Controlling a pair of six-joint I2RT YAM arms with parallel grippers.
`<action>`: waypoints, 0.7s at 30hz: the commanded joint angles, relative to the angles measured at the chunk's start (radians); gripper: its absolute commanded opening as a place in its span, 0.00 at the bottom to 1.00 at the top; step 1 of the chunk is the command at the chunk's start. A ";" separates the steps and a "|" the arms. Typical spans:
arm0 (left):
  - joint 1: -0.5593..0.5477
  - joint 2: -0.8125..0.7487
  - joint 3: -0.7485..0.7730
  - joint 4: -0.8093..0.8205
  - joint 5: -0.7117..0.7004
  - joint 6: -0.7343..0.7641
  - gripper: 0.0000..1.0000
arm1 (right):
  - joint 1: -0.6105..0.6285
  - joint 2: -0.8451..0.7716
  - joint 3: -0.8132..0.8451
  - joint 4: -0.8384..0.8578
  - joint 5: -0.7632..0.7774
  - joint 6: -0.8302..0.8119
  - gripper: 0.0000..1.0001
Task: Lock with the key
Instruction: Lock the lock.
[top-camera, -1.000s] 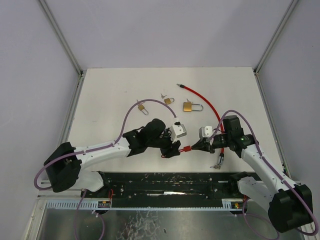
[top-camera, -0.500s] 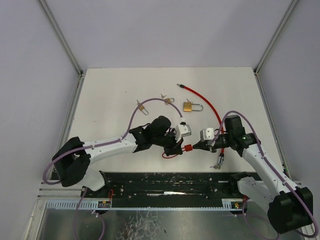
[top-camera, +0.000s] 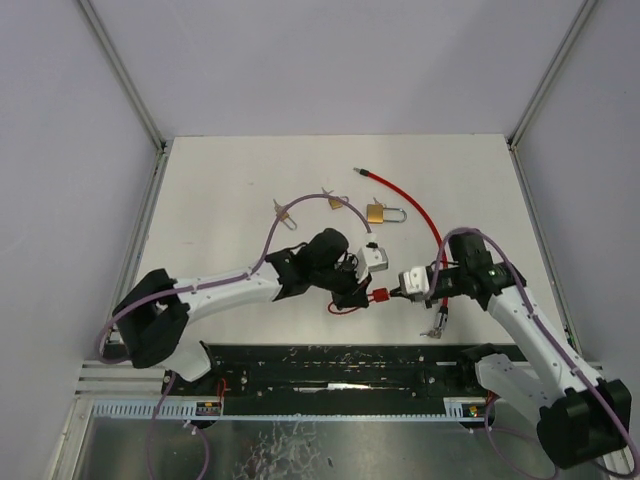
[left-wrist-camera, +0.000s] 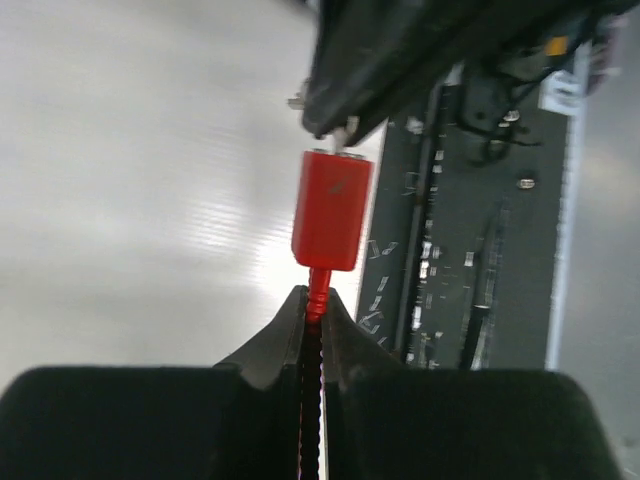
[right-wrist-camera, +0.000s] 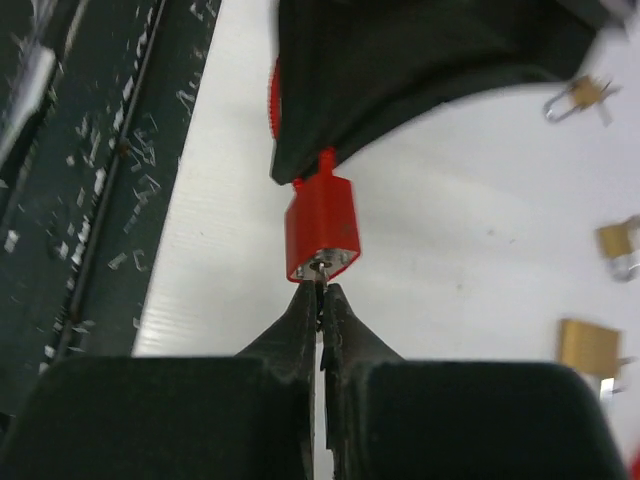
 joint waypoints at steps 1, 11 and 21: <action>-0.149 -0.125 -0.059 -0.073 -0.593 0.146 0.00 | -0.017 0.151 0.145 0.078 -0.144 0.497 0.00; -0.115 -0.270 -0.192 0.005 -0.464 0.115 0.00 | -0.034 0.025 0.062 -0.015 -0.182 0.148 0.00; 0.022 -0.168 -0.095 -0.079 -0.096 -0.020 0.00 | -0.012 -0.083 0.000 0.027 0.004 0.083 0.00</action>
